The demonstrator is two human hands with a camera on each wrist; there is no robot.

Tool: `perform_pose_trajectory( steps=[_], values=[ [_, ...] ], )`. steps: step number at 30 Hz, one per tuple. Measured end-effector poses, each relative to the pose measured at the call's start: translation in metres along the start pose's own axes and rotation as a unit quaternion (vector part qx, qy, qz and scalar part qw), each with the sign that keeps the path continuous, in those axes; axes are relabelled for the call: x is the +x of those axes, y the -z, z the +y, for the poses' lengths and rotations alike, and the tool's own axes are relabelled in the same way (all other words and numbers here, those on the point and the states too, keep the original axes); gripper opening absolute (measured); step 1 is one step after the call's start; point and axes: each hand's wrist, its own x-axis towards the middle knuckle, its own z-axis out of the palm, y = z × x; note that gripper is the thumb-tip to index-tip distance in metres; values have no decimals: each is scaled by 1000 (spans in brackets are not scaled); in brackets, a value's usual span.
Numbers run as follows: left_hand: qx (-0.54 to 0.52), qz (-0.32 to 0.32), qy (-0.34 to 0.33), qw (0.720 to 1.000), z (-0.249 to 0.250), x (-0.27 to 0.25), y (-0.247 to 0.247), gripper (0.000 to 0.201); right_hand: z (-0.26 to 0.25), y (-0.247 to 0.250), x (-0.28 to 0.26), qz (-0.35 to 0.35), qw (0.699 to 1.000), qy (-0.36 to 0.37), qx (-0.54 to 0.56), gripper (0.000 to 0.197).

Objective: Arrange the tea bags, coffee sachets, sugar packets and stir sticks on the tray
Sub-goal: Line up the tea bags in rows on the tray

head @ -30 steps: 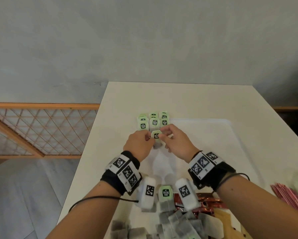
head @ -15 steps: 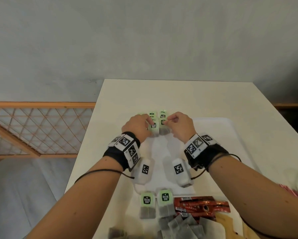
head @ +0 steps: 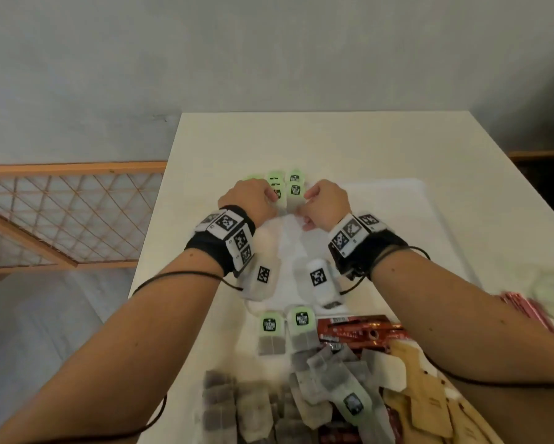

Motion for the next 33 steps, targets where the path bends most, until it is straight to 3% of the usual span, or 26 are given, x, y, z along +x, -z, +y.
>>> perform_pose_trajectory(
  steps=[7, 14, 20, 26, 33],
  values=[
    [37, 22, -66, 997, 14, -67, 15, 23, 25, 34, -84, -22, 997, 76, 11, 25],
    [115, -60, -149, 980, 0, -166, 1, 28, 67, 49, -195, -126, 978, 149, -70, 11],
    [164, -165, -76, 970, -50, -206, 6, 47, 91, 41, -233, -136, 973, 167, -78, 15],
    [197, -244, -48, 948, -69, -239, -7, 84, 95, 31, -243, -129, 964, 199, -121, 17],
    [167, -211, -68, 961, -55, -240, -30, 62, 93, 36, -249, -111, 967, 197, -120, 17]
  ],
)
